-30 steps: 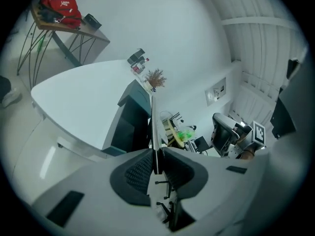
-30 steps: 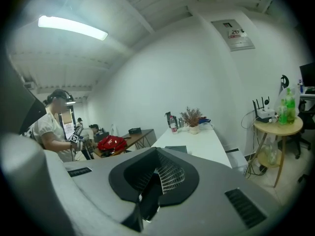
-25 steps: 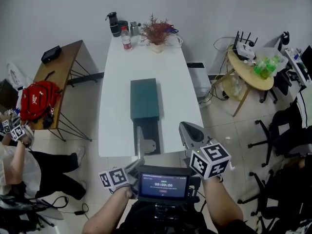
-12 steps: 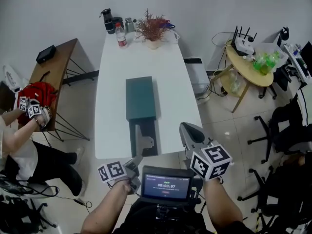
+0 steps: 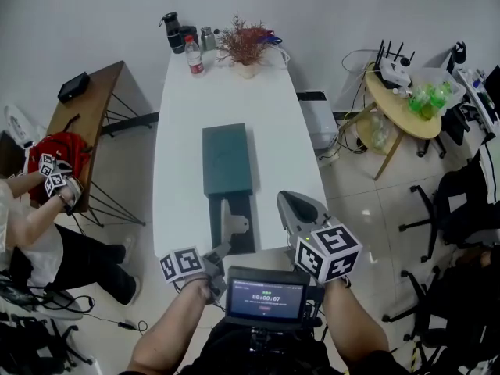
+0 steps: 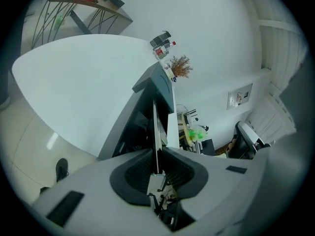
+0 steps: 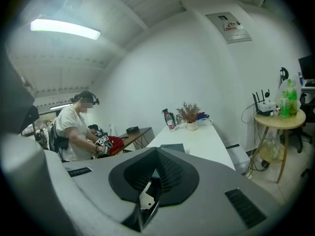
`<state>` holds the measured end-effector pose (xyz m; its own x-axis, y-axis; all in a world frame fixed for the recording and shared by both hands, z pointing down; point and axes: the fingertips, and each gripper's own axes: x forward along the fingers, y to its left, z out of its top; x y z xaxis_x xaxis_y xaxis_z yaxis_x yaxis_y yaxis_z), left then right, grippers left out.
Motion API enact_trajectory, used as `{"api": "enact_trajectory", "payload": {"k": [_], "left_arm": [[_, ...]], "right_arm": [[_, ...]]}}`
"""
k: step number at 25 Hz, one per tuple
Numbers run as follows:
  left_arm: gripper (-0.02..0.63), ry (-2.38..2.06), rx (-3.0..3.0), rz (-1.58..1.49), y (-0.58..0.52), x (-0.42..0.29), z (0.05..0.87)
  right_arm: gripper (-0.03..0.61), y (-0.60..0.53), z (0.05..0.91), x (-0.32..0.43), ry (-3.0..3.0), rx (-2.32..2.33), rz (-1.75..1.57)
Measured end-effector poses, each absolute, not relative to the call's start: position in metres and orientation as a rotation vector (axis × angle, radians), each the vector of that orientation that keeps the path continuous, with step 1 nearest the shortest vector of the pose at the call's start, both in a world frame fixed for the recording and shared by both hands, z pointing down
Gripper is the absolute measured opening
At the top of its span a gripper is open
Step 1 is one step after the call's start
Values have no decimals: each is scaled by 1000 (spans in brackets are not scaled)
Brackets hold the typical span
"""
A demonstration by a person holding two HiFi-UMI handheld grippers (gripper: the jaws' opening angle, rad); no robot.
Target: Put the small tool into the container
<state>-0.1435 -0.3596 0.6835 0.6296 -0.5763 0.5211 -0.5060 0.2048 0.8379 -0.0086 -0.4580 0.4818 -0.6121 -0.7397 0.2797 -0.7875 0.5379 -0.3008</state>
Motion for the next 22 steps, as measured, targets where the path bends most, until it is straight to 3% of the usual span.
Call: {"api": "enact_trajectory", "payload": {"k": [22], "left_arm": [[91,-959,1319,-177,-413,-155,693]], "right_arm": [[9,-490,503,-31,-2635,1257,679]]}}
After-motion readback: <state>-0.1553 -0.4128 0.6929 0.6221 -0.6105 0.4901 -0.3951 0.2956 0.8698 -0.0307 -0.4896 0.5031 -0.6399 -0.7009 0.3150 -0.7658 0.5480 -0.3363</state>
